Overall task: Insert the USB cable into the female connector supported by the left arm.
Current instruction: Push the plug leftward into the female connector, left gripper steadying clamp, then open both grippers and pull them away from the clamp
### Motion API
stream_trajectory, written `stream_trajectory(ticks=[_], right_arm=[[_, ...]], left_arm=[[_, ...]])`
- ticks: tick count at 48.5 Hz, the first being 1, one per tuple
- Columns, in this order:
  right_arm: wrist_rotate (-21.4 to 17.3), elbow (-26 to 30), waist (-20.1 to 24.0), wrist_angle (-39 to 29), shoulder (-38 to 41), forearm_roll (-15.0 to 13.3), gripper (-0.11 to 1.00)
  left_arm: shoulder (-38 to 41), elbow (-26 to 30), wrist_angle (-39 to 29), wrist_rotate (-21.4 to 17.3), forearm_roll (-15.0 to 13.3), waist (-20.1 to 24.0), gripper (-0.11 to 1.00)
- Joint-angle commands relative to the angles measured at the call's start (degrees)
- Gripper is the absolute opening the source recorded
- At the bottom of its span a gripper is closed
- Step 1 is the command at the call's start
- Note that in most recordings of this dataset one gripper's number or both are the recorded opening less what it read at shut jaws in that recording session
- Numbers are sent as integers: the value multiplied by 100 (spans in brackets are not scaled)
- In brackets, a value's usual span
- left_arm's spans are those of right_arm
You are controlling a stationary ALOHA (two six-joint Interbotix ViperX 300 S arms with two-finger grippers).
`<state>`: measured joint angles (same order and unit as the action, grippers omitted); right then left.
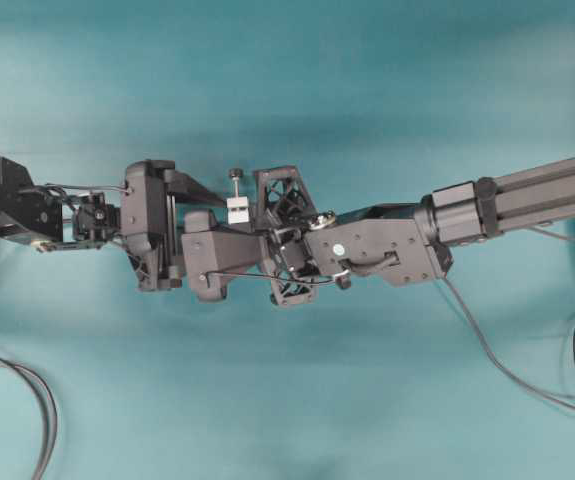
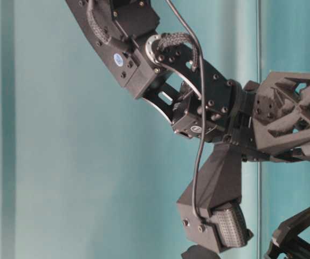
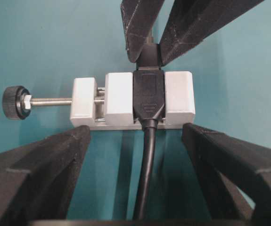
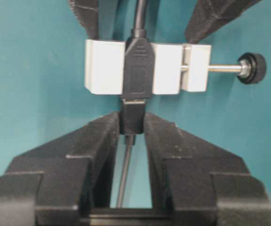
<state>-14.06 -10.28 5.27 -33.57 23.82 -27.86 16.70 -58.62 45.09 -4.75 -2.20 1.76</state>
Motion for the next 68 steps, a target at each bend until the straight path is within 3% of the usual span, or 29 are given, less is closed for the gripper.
stream_trajectory(ticks=[1, 26, 42, 56, 68], right_arm=[[53, 413, 62, 229, -114, -26, 20], [501, 571, 62, 237, -105, -26, 20], [501, 466, 97, 264, -105, -26, 20], [369, 334, 97, 237, -114, -26, 20], [-185, 141, 97, 193, -211, -18, 20]], left_arm=[[-44, 158, -53, 44, 26, -193, 93], [-44, 272, -158, 53, 26, -229, 93], [-44, 299, -167, 62, 26, -255, 93], [-62, 316, -272, 62, 26, -255, 93], [-308, 167, -272, 70, 26, -264, 93]])
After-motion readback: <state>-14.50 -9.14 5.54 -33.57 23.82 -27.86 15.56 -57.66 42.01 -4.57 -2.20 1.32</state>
